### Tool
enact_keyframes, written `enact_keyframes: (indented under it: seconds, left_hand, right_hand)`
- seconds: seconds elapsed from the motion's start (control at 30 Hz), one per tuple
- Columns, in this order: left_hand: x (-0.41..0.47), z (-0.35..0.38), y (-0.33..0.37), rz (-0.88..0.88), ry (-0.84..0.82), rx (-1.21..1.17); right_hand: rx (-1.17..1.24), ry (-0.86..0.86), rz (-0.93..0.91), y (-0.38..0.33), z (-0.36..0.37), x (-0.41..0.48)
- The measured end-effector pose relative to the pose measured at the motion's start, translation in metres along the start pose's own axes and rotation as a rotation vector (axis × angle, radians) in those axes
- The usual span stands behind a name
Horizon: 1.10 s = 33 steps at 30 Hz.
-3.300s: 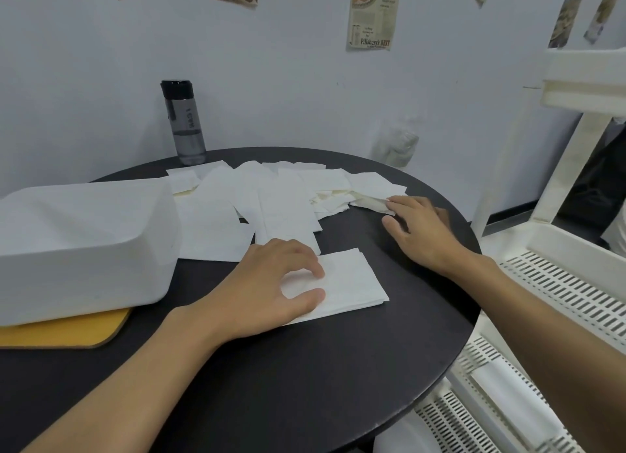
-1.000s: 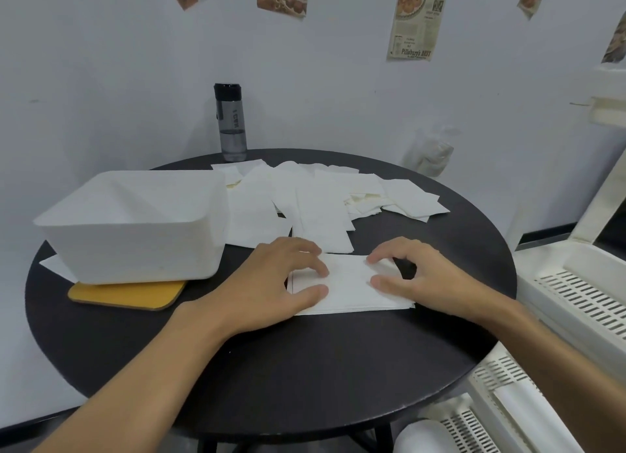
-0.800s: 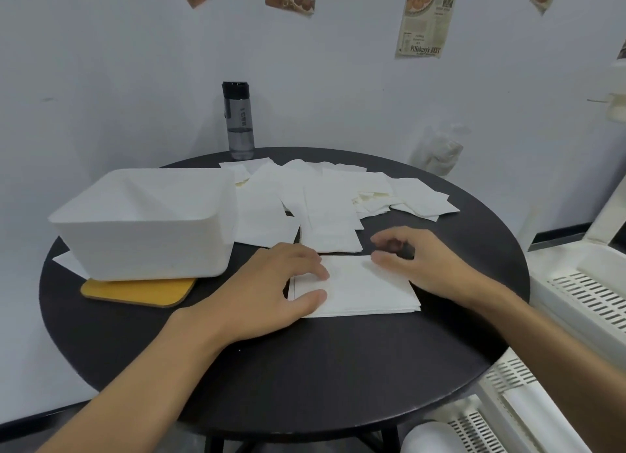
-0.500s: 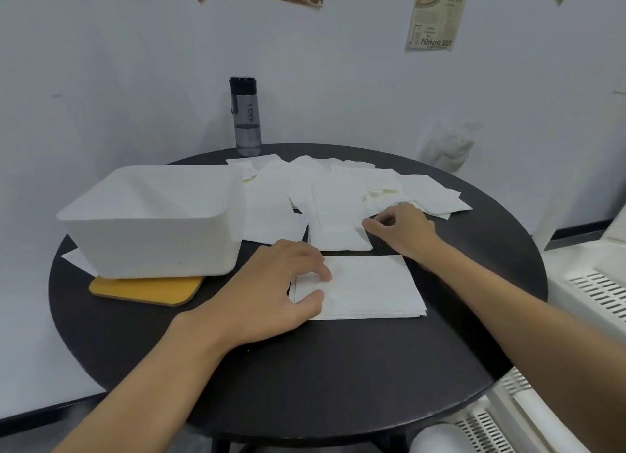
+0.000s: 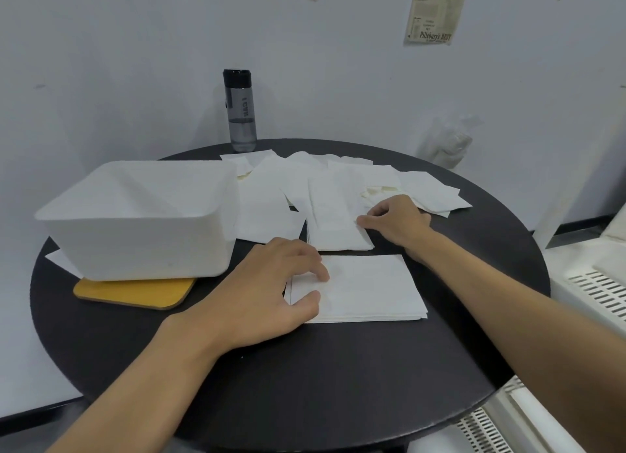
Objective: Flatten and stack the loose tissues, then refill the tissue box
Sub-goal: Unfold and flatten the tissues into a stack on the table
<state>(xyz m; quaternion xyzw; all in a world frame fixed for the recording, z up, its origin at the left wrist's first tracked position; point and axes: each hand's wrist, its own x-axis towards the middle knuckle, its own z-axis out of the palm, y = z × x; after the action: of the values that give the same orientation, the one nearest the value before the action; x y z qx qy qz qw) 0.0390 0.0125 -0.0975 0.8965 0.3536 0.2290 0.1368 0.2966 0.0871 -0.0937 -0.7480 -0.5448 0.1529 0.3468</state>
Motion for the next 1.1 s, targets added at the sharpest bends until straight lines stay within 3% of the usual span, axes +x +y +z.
enact_keyframes:
  seconds: [0.5, 0.73, 0.93, 1.1]
  left_hand:
    - [0.002, 0.002, -0.003, -0.060, 0.049, -0.067]
    - [0.013, 0.002, 0.001, -0.294, 0.380, -0.324]
    - [0.018, -0.001, 0.008, -0.359, 0.382, -0.563]
    - [0.016, -0.001, 0.018, -0.324, 0.371, -0.573]
  right_hand:
    - [0.600, 0.243, -0.140, 0.001, -0.038, -0.034]
    - [0.958, 0.034, -0.102, 0.000, -0.052, -0.067]
    - [1.191, -0.197, -0.086, -0.005, -0.065, -0.088]
    - [1.135, -0.340, -0.079, -0.004, -0.070, -0.096]
